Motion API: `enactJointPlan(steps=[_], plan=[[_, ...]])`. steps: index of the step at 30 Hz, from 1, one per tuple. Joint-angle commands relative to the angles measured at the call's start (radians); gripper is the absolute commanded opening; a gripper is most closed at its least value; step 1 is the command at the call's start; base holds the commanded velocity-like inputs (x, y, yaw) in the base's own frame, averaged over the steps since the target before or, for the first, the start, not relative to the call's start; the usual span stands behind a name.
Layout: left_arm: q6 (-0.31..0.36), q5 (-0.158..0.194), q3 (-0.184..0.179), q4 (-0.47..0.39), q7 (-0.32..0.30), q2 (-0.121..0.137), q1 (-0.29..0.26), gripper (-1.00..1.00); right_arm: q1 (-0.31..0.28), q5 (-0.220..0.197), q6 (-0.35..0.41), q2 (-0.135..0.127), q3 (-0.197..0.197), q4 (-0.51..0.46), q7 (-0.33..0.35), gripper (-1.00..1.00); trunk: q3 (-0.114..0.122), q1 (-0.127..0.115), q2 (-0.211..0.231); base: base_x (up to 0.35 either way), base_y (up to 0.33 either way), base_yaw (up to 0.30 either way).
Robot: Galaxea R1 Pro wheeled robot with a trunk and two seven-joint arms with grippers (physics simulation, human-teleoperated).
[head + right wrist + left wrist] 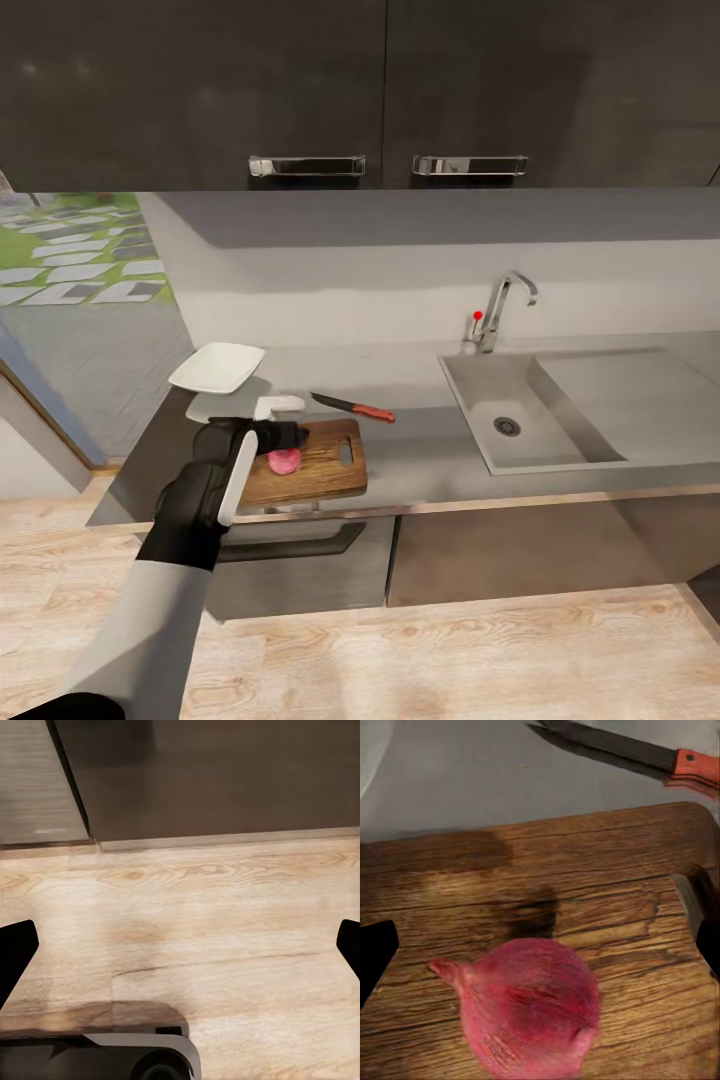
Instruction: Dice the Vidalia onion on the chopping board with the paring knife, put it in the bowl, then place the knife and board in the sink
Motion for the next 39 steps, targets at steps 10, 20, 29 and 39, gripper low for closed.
enactJointPlan(steps=[10, 20, 29, 39], plan=[[0.005, 0.008, -0.001, -0.058, 0.007, 0.000, 0.000, 1.00, 0.001, 0.001, 0.000, 0.000, 0.001, -0.002, -0.004, 1.00, -0.002, 0.001, -0.002, -0.009, 0.000, 0.000], [0.005, 0.008, -0.001, -0.025, 0.007, 0.000, 0.000, 1.00, 0.001, 0.001, 0.000, 0.000, 0.001, -0.002, -0.004, 1.00, -0.002, 0.001, -0.002, -0.261, 0.000, 0.000], [0.005, 0.008, -0.001, -0.003, 0.007, 0.000, 0.000, 1.00, 0.001, 0.001, 0.000, 0.000, 0.001, -0.002, -0.004, 1.00, -0.002, 0.001, -0.002, -0.334, 0.000, 0.000], [0.005, 0.008, -0.001, 0.000, 0.007, 0.000, 0.000, 1.00, 0.001, 0.001, 0.000, 0.000, 0.001, -0.002, -0.004, 1.00, -0.002, 0.001, -0.002, -0.338, 0.000, 0.000]])
